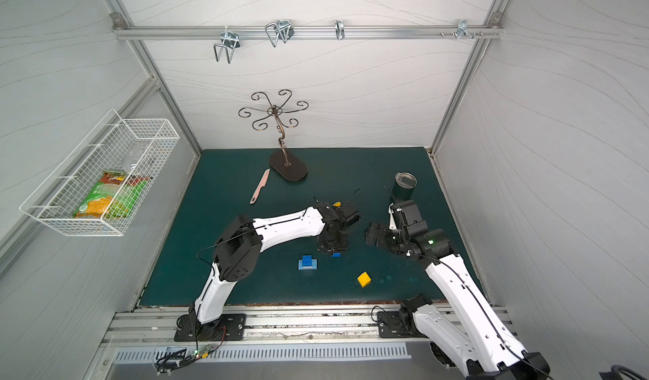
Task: Assemble the number 1 with lego
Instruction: Place the lego brick at the center of the board, then pick up the lego brick from the center of the board.
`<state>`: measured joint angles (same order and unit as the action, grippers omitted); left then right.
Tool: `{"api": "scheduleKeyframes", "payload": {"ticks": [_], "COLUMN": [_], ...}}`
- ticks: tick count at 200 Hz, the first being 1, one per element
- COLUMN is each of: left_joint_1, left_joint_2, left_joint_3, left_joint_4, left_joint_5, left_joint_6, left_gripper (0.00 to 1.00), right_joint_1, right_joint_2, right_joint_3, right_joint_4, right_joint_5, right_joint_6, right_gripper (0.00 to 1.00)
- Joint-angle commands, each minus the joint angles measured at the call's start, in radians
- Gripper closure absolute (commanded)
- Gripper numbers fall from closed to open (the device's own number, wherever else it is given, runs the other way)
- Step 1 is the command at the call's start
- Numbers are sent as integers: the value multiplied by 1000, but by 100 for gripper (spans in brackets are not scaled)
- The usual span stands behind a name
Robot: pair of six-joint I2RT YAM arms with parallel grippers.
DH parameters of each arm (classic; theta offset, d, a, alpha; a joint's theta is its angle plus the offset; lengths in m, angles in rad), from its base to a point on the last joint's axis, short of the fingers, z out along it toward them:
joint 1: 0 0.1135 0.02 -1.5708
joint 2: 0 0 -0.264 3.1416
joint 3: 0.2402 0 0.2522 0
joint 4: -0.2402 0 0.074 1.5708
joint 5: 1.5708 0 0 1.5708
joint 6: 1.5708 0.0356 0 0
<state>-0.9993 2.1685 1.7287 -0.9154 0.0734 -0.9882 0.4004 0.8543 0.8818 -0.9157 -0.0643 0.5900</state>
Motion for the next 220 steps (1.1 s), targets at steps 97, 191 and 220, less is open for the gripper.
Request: {"api": "scheduleKeyframes", "payload": {"ticks": [97, 191, 220], "left_joint_1": [13, 122, 212], "left_joint_2": [-56, -685, -955], "left_joint_3": [-7, -277, -460], "left_joint_4": [42, -61, -63], "left_joint_5": [28, -244, -257], "left_joint_6": [-7, 81, 217], "left_gripper": [32, 1, 0], "right_joint_1": [-11, 179, 299], "right_joint_2": [-27, 271, 449], "right_joint_3": [39, 77, 138], "right_joint_4": [-90, -24, -6], "right_joint_5": [-16, -111, -49], "right_joint_6": [3, -68, -68], "right_gripper": [1, 6, 9]}}
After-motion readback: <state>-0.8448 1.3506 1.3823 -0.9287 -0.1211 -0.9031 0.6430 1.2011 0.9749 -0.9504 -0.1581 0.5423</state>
